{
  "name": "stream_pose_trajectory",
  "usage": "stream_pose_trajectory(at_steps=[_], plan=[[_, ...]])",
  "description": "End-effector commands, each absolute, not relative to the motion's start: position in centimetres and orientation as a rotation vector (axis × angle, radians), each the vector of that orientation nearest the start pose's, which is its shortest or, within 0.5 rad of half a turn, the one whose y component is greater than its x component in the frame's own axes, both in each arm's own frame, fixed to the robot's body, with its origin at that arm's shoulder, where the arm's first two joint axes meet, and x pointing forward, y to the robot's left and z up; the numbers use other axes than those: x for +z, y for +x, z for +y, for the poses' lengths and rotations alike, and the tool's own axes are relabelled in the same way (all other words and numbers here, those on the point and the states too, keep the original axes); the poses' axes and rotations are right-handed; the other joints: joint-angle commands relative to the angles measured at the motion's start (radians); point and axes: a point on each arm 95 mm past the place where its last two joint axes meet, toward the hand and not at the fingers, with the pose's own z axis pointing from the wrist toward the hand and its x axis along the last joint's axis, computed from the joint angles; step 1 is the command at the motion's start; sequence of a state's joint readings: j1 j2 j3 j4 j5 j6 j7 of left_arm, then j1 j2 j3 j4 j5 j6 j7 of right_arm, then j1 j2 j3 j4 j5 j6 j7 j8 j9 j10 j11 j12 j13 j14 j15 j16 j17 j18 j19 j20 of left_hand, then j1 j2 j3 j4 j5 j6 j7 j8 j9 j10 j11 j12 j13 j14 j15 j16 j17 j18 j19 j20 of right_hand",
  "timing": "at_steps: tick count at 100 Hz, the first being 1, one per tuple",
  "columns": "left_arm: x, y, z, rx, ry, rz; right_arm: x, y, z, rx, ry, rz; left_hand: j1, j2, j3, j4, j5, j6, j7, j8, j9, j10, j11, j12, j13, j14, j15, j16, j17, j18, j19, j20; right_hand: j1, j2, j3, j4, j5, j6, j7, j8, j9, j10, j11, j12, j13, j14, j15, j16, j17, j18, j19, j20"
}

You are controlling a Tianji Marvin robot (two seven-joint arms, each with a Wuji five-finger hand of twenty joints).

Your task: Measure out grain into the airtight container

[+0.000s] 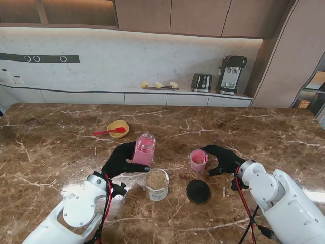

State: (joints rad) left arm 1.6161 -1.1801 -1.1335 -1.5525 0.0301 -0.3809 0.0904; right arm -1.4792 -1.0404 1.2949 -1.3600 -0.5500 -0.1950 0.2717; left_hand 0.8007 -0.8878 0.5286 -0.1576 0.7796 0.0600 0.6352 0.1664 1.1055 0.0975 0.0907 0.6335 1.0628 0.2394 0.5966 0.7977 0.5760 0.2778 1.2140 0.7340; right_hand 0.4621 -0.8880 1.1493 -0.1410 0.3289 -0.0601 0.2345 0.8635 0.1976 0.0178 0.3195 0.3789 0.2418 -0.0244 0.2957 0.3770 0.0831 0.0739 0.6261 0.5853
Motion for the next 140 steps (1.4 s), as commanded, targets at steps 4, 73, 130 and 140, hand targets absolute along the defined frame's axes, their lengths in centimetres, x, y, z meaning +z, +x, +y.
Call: stream_pose_trajectory(at_steps=[4, 73, 130, 140], plan=[[-33.8, 36.8, -5.4, -2.457, -1.916, 0.824, -38.1, 40.9, -7.5, -1.866, -2.183, -1.919, 0.194, 0.25, 0.213, 0.032, 0.235, -0.25, 0.295, 0.052, 0.118, -0.086, 0.11, 0.045, 0.018, -0.048, 0.006, 0.008, -0.012, -0.025, 0.003, 0.026, -0.058, 0.011, -0.005, -0.033, 0.024, -0.02, 0.022, 0.03, 0.014, -0.002, -0.005, 0.001, -0.001, -0.007, -0.007, -0.013, -0.001, -0.007, -0.007, 0.027], [-33.9, 36.9, -5.8, -2.457, -1.922, 0.846, -39.4, 41.4, -7.5, -1.898, -2.241, -1.683, 0.193, 0.248, 0.215, 0.032, 0.236, -0.246, 0.295, 0.054, 0.12, -0.08, 0.112, 0.047, 0.02, -0.045, 0.006, 0.006, -0.011, -0.023, 0.003, 0.028, -0.168, -0.158, 0.06, -0.074, -0.117, 0.092, -0.152, -0.121, -0.038, 0.008, -0.08, -0.016, -0.122, -0.016, -0.07, -0.036, -0.117, -0.053, -0.097, 0.015], [-33.8, 36.8, -5.6, -2.442, -1.927, 0.846, -41.7, 42.4, -6.6, -1.699, -2.25, -1.507, 0.193, 0.251, 0.211, 0.032, 0.231, -0.247, 0.292, 0.054, 0.116, -0.082, 0.11, 0.046, 0.016, -0.047, 0.006, 0.004, -0.013, -0.024, 0.006, 0.028, -0.13, -0.229, 0.066, -0.084, 0.053, -0.271, -0.027, -0.062, -0.067, -0.023, -0.308, -0.035, -0.166, -0.036, -0.303, -0.133, -0.191, -0.087, -0.221, 0.032], [-33.8, 36.8, -5.6, -2.442, -1.926, 0.846, -42.0, 42.4, -6.4, -1.694, -2.255, -1.498, 0.193, 0.252, 0.211, 0.032, 0.231, -0.25, 0.293, 0.054, 0.117, -0.084, 0.11, 0.046, 0.017, -0.048, 0.005, 0.003, -0.012, -0.025, 0.006, 0.028, -0.126, -0.235, 0.07, -0.084, 0.092, -0.29, -0.011, -0.057, -0.061, -0.035, -0.305, -0.033, -0.165, -0.041, -0.302, -0.138, -0.188, -0.087, -0.224, 0.042]])
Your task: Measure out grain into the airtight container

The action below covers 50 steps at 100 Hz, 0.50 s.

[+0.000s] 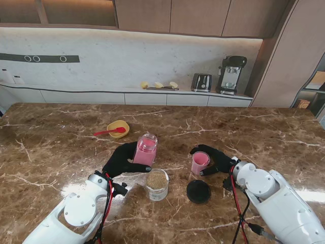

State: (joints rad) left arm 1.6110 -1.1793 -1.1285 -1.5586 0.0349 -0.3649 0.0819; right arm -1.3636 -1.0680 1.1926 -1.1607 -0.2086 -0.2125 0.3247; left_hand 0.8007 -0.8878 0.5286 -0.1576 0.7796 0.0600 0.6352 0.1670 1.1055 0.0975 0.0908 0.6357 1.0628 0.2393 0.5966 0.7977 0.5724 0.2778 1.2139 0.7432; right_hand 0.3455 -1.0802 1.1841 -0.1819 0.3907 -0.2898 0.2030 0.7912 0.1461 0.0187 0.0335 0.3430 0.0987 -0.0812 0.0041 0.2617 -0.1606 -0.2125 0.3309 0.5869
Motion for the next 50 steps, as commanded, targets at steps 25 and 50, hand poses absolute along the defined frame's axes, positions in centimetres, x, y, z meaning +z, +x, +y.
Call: stream_pose_trajectory(at_steps=[25, 50], plan=[[-33.7, 36.8, -5.4, -2.435, -1.926, 0.851, -42.7, 42.2, -6.0, -1.657, -2.258, -1.498, 0.193, 0.252, 0.21, 0.032, 0.23, -0.25, 0.292, 0.054, 0.118, -0.083, 0.11, 0.045, 0.018, -0.048, 0.005, 0.002, -0.007, -0.024, 0.006, 0.018, -0.019, -0.048, 0.041, -0.045, 0.111, -0.068, 0.061, 0.013, -0.006, -0.04, -0.012, -0.003, -0.022, 0.009, -0.014, -0.039, 0.055, 0.197, 0.059, 0.057], [-33.8, 36.7, -5.4, -2.43, -1.932, 0.849, -43.2, 42.2, -5.4, -1.654, -2.266, -1.467, 0.193, 0.252, 0.212, 0.032, 0.231, -0.247, 0.293, 0.055, 0.118, -0.08, 0.111, 0.046, 0.019, -0.047, 0.005, 0.001, -0.009, -0.021, 0.005, 0.017, -0.014, -0.034, 0.036, -0.044, 0.267, -0.115, 0.218, 0.033, 0.009, -0.063, 0.046, -0.012, -0.019, -0.003, -0.008, -0.044, 0.062, 0.194, 0.042, 0.088]])
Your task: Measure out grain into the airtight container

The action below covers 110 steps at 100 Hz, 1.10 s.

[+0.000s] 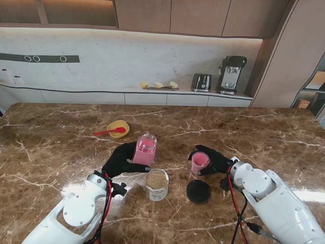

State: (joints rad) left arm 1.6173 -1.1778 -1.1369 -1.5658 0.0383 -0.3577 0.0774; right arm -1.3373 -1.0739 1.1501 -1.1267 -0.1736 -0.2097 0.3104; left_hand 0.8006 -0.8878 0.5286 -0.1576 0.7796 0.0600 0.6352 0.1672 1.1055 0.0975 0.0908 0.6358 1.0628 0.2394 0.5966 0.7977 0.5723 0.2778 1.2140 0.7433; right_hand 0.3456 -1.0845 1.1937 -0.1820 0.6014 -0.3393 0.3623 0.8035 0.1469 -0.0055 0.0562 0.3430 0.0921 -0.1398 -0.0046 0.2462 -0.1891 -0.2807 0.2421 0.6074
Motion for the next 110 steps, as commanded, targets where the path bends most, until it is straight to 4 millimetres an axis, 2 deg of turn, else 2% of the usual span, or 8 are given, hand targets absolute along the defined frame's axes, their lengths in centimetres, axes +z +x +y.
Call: stream_pose_trajectory(at_steps=[1, 15, 32, 52, 61, 74, 87, 110], plan=[[-33.8, 36.7, -5.4, -2.43, -1.933, 0.849, -43.2, 42.2, -5.3, -1.655, -2.267, -1.467, 0.193, 0.253, 0.212, 0.032, 0.23, -0.246, 0.293, 0.055, 0.117, -0.08, 0.11, 0.046, 0.019, -0.047, 0.005, 0.001, -0.009, -0.021, 0.005, 0.017, -0.014, -0.028, 0.026, -0.043, 0.066, -0.067, 0.068, 0.022, 0.01, -0.041, 0.027, -0.012, -0.012, 0.055, 0.001, -0.028, 0.091, 0.262, 0.13, 0.069], [-33.9, 36.6, -5.3, -2.423, -1.939, 0.848, -43.3, 42.1, -5.1, -1.669, -2.284, -1.431, 0.193, 0.253, 0.211, 0.032, 0.228, -0.241, 0.292, 0.055, 0.116, -0.078, 0.11, 0.046, 0.018, -0.044, 0.005, 0.0, -0.009, -0.02, 0.006, 0.018, -0.013, -0.009, 0.024, -0.041, 0.128, -0.087, 0.131, 0.015, 0.023, -0.054, 0.081, -0.022, -0.01, 0.044, 0.006, -0.009, 0.095, 0.26, 0.134, 0.088], [-33.9, 36.5, -5.3, -2.42, -1.941, 0.846, -43.4, 41.9, -4.9, -1.663, -2.295, -1.425, 0.194, 0.254, 0.211, 0.031, 0.227, -0.241, 0.291, 0.056, 0.115, -0.076, 0.11, 0.047, 0.016, -0.044, 0.006, 0.0, -0.011, -0.021, 0.006, 0.018, 0.004, 0.109, -0.032, -0.028, 0.169, -0.085, 0.177, -0.007, 0.031, -0.069, 0.15, -0.041, -0.009, 0.032, 0.01, 0.02, 0.097, 0.252, 0.147, 0.099], [-33.9, 36.6, -5.3, -2.423, -1.941, 0.841, -43.7, 41.8, -4.7, -1.645, -2.307, -1.448, 0.194, 0.257, 0.209, 0.031, 0.224, -0.24, 0.291, 0.059, 0.114, -0.077, 0.111, 0.048, 0.013, -0.046, 0.006, -0.001, -0.011, -0.022, 0.007, 0.018, 0.023, 0.17, -0.068, -0.018, 0.19, -0.083, 0.196, -0.015, 0.043, -0.073, 0.178, -0.05, -0.007, 0.029, 0.019, 0.035, 0.1, 0.252, 0.16, 0.103], [-33.9, 36.5, -5.2, -2.423, -1.942, 0.838, -43.8, 41.7, -4.6, -1.662, -2.32, -1.447, 0.193, 0.259, 0.208, 0.031, 0.223, -0.242, 0.291, 0.059, 0.111, -0.079, 0.11, 0.048, 0.013, -0.048, 0.006, -0.001, -0.011, -0.023, 0.007, 0.018, 0.056, 0.174, -0.107, -0.126, 0.219, -0.102, 0.242, -0.047, 0.068, -0.078, 0.194, -0.057, 0.001, 0.028, 0.047, 0.051, 0.107, 0.256, 0.185, 0.1], [-33.9, 36.5, -5.2, -2.419, -1.943, 0.837, -43.9, 41.6, -4.4, -1.71, -2.324, -1.422, 0.194, 0.259, 0.207, 0.031, 0.223, -0.243, 0.29, 0.06, 0.112, -0.078, 0.11, 0.047, 0.013, -0.047, 0.006, -0.002, -0.013, -0.023, 0.006, 0.017, 0.099, 0.21, -0.173, -0.179, 0.241, -0.145, 0.377, -0.125, 0.121, -0.091, 0.212, -0.058, 0.02, 0.024, 0.113, 0.05, 0.122, 0.264, 0.213, 0.081], [-33.9, 36.5, -5.2, -2.421, -1.943, 0.839, -43.4, 41.5, -3.9, -1.765, -2.322, -1.368, 0.193, 0.259, 0.207, 0.032, 0.223, -0.244, 0.29, 0.061, 0.113, -0.079, 0.111, 0.047, 0.015, -0.049, 0.006, -0.003, -0.011, -0.023, 0.006, 0.017, 0.125, 0.29, -0.226, -0.159, 0.242, -0.153, 0.447, -0.168, 0.156, -0.097, 0.218, -0.057, 0.029, 0.021, 0.145, 0.045, 0.125, 0.262, 0.22, 0.074], [-33.8, 36.6, -5.2, -2.426, -1.938, 0.838, -40.8, 41.8, -3.7, -1.894, -2.301, -1.323, 0.192, 0.259, 0.207, 0.031, 0.223, -0.245, 0.29, 0.061, 0.115, -0.079, 0.111, 0.047, 0.016, -0.049, 0.006, -0.005, -0.01, -0.022, 0.006, 0.017, 0.127, 0.336, -0.239, -0.143, 0.243, -0.14, 0.461, -0.164, 0.191, -0.093, 0.226, -0.055, 0.044, 0.021, 0.182, 0.052, 0.135, 0.263, 0.226, 0.073]])
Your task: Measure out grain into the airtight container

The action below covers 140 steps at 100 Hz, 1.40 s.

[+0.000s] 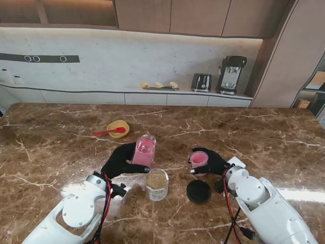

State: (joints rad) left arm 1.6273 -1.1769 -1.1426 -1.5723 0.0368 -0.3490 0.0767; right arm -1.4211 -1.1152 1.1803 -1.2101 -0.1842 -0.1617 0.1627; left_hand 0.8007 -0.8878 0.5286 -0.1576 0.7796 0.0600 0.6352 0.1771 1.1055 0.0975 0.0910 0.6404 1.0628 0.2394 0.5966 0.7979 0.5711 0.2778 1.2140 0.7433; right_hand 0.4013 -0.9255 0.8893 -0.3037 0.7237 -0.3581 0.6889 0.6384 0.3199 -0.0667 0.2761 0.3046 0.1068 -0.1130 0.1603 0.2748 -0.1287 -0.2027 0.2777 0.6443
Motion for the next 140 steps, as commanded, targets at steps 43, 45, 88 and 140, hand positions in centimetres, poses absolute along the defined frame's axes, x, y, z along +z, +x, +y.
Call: stream_pose_trajectory(at_steps=[43, 45, 88, 140], plan=[[-33.6, 37.0, -5.6, -2.444, -1.922, 0.844, -32.6, 42.2, -3.9, -2.192, -2.237, -1.335, 0.193, 0.259, 0.209, 0.031, 0.224, -0.241, 0.29, 0.051, 0.115, -0.075, 0.111, 0.044, 0.016, -0.045, 0.008, -0.008, -0.009, -0.019, 0.007, 0.018, 0.002, 0.339, 0.103, 0.008, 0.046, -0.05, 0.13, 0.271, 0.259, 0.005, 0.072, 0.093, 0.171, 0.043, 0.155, 0.068, 0.191, 0.221, 0.32, 0.083], [-33.6, 37.0, -5.6, -2.445, -1.921, 0.844, -32.2, 42.1, -3.8, -2.2, -2.233, -1.337, 0.193, 0.259, 0.209, 0.031, 0.224, -0.241, 0.289, 0.051, 0.115, -0.075, 0.111, 0.044, 0.016, -0.045, 0.008, -0.008, -0.009, -0.019, 0.007, 0.019, 0.002, 0.339, 0.105, 0.007, 0.043, -0.047, 0.131, 0.274, 0.271, 0.006, 0.075, 0.096, 0.183, 0.047, 0.157, 0.069, 0.199, 0.225, 0.325, 0.085], [-33.2, 37.7, -6.9, -2.477, -1.9, 0.891, -25.3, 40.8, -1.7, -2.45, -2.116, -1.371, 0.195, 0.262, 0.204, 0.032, 0.223, -0.243, 0.287, 0.052, 0.113, -0.077, 0.11, 0.043, 0.013, -0.046, 0.01, -0.011, -0.011, -0.022, 0.007, 0.019, 0.026, 0.307, 0.147, 0.005, 0.016, 0.016, 0.185, 0.282, 0.615, 0.035, 0.145, 0.181, 0.994, 0.114, 0.494, 0.275, 0.843, 0.339, 1.056, -0.015], [-32.9, 38.4, -8.5, -2.494, -1.913, 0.941, -21.2, 38.7, 1.8, -2.536, -1.954, -1.495, 0.194, 0.262, 0.202, 0.032, 0.223, -0.245, 0.288, 0.053, 0.115, -0.075, 0.11, 0.042, 0.02, -0.043, 0.015, -0.014, -0.006, -0.018, 0.011, 0.022, 0.041, 0.325, 0.156, 0.005, 0.023, 0.111, 0.204, 0.131, 0.748, 0.048, 0.226, 0.238, 1.137, 0.017, 1.026, 0.375, 1.028, 0.265, 1.418, -0.005]])
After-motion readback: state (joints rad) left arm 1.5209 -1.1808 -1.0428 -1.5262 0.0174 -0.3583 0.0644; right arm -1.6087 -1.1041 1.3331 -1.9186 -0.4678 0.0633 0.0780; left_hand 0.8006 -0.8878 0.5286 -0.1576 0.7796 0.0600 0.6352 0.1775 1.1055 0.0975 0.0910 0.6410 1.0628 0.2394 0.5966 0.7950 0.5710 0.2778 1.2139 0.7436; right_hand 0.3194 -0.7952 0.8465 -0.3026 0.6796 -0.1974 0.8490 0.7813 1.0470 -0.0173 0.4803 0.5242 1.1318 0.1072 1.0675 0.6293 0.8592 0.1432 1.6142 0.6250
